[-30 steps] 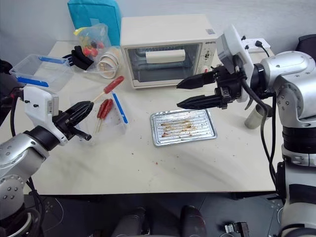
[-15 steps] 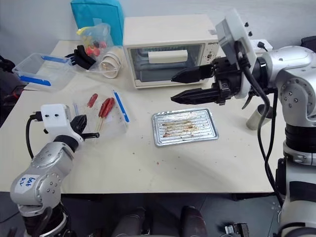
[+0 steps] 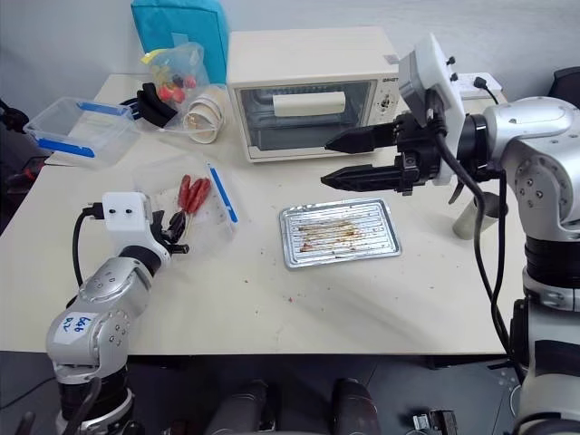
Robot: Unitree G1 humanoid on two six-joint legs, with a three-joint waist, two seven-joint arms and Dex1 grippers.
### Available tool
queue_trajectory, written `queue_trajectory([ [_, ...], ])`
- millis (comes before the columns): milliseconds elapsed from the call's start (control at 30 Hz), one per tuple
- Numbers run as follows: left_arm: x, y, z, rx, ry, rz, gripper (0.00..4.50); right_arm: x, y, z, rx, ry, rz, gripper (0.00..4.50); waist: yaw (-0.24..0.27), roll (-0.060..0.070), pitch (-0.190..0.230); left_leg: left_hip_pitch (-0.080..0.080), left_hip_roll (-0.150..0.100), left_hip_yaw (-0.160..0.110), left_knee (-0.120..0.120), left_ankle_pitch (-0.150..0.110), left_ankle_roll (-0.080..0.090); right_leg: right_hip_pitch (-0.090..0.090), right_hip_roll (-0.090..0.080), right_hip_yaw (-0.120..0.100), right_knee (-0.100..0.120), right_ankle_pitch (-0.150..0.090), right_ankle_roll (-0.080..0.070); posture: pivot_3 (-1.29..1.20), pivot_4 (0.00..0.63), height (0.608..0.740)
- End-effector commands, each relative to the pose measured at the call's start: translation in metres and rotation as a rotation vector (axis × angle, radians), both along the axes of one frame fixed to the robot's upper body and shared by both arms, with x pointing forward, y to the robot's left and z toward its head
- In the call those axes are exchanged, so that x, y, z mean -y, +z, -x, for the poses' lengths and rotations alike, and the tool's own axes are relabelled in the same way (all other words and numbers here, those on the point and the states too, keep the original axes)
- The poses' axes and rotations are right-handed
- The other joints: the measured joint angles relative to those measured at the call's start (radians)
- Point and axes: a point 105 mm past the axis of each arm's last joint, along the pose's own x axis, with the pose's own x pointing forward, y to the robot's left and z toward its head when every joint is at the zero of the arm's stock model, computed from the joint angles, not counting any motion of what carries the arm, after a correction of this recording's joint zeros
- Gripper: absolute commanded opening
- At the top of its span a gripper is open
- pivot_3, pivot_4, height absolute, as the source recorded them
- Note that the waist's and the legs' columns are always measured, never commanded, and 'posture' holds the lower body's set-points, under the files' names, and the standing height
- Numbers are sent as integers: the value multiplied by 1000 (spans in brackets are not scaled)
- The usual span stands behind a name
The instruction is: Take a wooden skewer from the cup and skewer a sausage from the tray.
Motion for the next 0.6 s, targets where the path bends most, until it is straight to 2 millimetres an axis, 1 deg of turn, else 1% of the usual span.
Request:
queue_trajectory([
  [33, -16, 30, 14, 79, -24, -38, 3228, 12, -6, -3, 44, -57, 45, 2683, 0, 0, 0, 0, 0, 0, 0, 0, 0, 0, 0, 0, 0, 0, 0, 0, 150, 740],
  [133, -28, 60, 38, 119, -160, -41, 3228, 31, -19, -10, 23, -131, 77, 2683, -2, -1, 1, -1, 1, 0, 0, 0, 0, -1, 0, 0, 0, 0, 0, 0, 150, 740],
  [200, -33, 69, 56, 91, -288, -30, 3228, 41, -24, -10, -3, -163, 78, 2683, -3, -1, 1, -1, 1, 0, 0, 0, 0, -1, 0, 0, -1, 0, 0, 0, 150, 740],
  [267, -43, 73, 82, 37, -401, -79, 3228, 52, -29, -8, -26, -184, 89, 2683, -7, -1, 1, 0, 1, 0, 0, 0, 0, -1, 0, 0, -1, 0, -1, 0, 150, 740],
  [333, -65, 70, 106, -60, -432, -108, 3228, 65, -35, -5, -45, -214, 108, 2683, -15, -1, 1, 0, 1, 0, -1, -1, -1, -1, 0, 0, -2, -1, -2, 0, 150, 740],
  [400, -85, 70, 123, -105, -425, -161, 3228, 76, -42, -1, -71, -233, 131, 2683, -23, -1, 1, 0, 2, 0, -2, -1, -1, -1, 1, -1, -3, -1, -2, 0, 150, 740],
  [467, -103, 70, 134, -141, -404, -152, 3228, 84, -48, 4, -89, -245, 150, 2683, -23, -1, 1, 1, 2, 0, -2, -1, -1, 0, 1, -2, -3, -1, -2, 0, 150, 740],
  [533, -121, 64, 145, -201, -390, -165, 3228, 95, -54, 7, -107, -272, 171, 2683, -23, -1, 1, 2, 1, 0, -2, -1, -1, 0, 1, -1, -5, -2, -3, 0, 150, 740],
  [600, -136, 60, 150, -246, -369, -215, 3228, 105, -59, 8, -118, -301, 186, 2683, -24, -1, 1, 2, 1, 0, -2, -1, -1, 0, 0, -1, -6, -2, -3, 0, 150, 740],
])
